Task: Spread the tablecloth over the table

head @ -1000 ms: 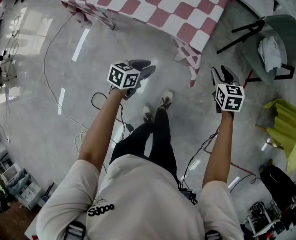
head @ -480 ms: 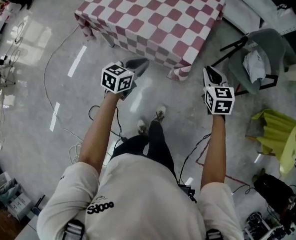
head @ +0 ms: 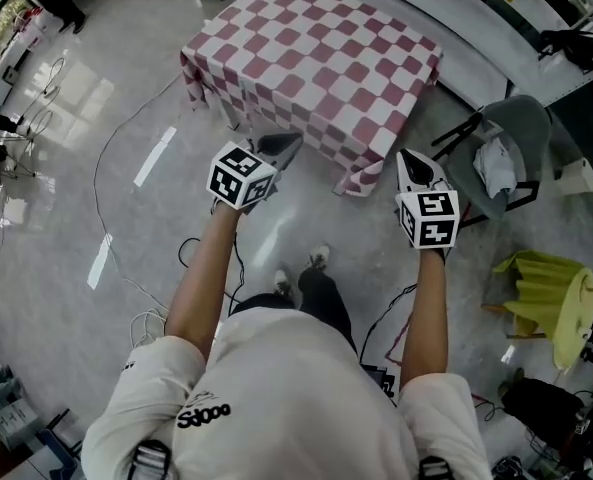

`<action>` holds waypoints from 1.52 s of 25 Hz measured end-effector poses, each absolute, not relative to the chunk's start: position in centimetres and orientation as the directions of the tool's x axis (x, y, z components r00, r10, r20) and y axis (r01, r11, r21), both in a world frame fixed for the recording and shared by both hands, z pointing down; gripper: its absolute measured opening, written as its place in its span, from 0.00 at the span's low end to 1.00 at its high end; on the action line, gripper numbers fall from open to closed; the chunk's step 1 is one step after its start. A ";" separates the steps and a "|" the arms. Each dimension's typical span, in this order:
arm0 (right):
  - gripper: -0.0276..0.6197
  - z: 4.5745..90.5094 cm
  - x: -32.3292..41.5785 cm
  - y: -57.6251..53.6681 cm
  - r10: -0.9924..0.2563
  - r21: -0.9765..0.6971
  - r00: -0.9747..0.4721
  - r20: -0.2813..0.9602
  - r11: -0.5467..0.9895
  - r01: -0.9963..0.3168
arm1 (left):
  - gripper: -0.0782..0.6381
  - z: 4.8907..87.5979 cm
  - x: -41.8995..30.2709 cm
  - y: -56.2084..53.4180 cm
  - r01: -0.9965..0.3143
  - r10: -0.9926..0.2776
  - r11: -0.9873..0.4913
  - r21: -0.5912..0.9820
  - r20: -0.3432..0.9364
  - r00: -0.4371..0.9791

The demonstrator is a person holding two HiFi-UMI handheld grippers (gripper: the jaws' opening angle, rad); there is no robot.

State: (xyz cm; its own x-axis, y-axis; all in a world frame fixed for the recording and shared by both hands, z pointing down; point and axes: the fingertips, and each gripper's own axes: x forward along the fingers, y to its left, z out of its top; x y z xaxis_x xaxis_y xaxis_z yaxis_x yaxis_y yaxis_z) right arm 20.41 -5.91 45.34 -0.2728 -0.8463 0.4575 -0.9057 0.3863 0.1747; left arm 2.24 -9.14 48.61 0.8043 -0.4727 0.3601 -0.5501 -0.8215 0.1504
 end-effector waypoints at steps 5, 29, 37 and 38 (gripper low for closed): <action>0.08 41.5 17.9 -3.7 -0.862 0.193 -0.295 0.411 0.399 -0.897 | 0.15 43.9 0.9 -7.1 -0.553 -0.502 -0.827 0.104 0.306 0.809; 0.08 30.1 11.1 1.8 -0.905 0.263 -0.355 0.235 0.411 -0.873 | 0.15 31.3 -4.9 -2.1 -0.605 -0.611 -0.791 -0.087 0.109 0.784; 0.08 30.0 10.4 2.3 -0.898 0.273 -0.370 0.238 0.428 -0.862 | 0.15 31.6 -5.1 -2.2 -0.614 -0.618 -0.786 -0.078 0.132 0.775; 0.08 30.1 10.4 2.2 -0.898 0.278 -0.368 0.240 0.427 -0.860 | 0.15 31.8 -5.2 -2.2 -0.615 -0.619 -0.785 -0.076 0.133 0.774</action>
